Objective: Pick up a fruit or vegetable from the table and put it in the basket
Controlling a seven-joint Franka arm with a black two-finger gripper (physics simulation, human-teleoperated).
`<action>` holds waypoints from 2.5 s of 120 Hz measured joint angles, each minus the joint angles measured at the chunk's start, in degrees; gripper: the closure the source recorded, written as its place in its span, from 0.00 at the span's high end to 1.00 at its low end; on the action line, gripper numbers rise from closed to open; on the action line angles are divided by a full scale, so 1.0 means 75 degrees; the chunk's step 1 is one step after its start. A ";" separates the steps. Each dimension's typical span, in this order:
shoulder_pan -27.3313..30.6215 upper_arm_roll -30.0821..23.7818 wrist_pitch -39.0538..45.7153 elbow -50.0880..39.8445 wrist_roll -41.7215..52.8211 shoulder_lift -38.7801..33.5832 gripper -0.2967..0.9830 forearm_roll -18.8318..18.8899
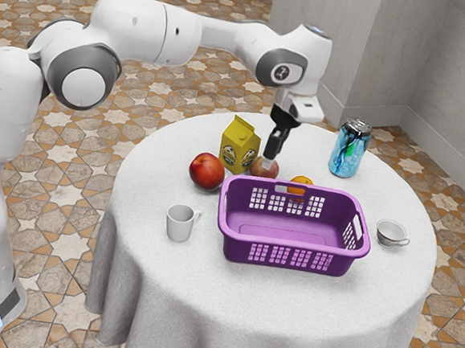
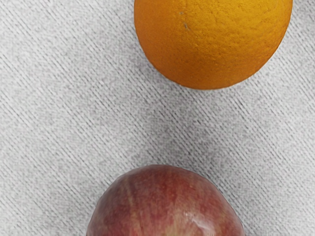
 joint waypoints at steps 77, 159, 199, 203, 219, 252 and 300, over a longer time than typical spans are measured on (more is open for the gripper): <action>0.0006 0.0009 0.0109 -0.0367 -0.0025 0.0094 0.77 -0.0021; 0.0006 0.0016 0.0277 -0.0644 -0.0224 0.0077 0.54 0.0033; 0.0006 0.0008 0.0358 -0.0635 -0.0437 0.0073 0.53 0.0112; 0.0006 0.0003 0.0367 -0.0634 -0.0453 0.0069 0.53 0.0110; 0.0003 -0.0025 0.0416 -0.0623 -0.0502 0.0065 0.53 0.0099; -0.0002 -0.0143 0.0482 -0.0521 -0.0559 -0.0096 0.51 0.0149; -0.0010 -0.0181 0.0234 0.0205 -0.0591 -0.0870 0.51 0.0262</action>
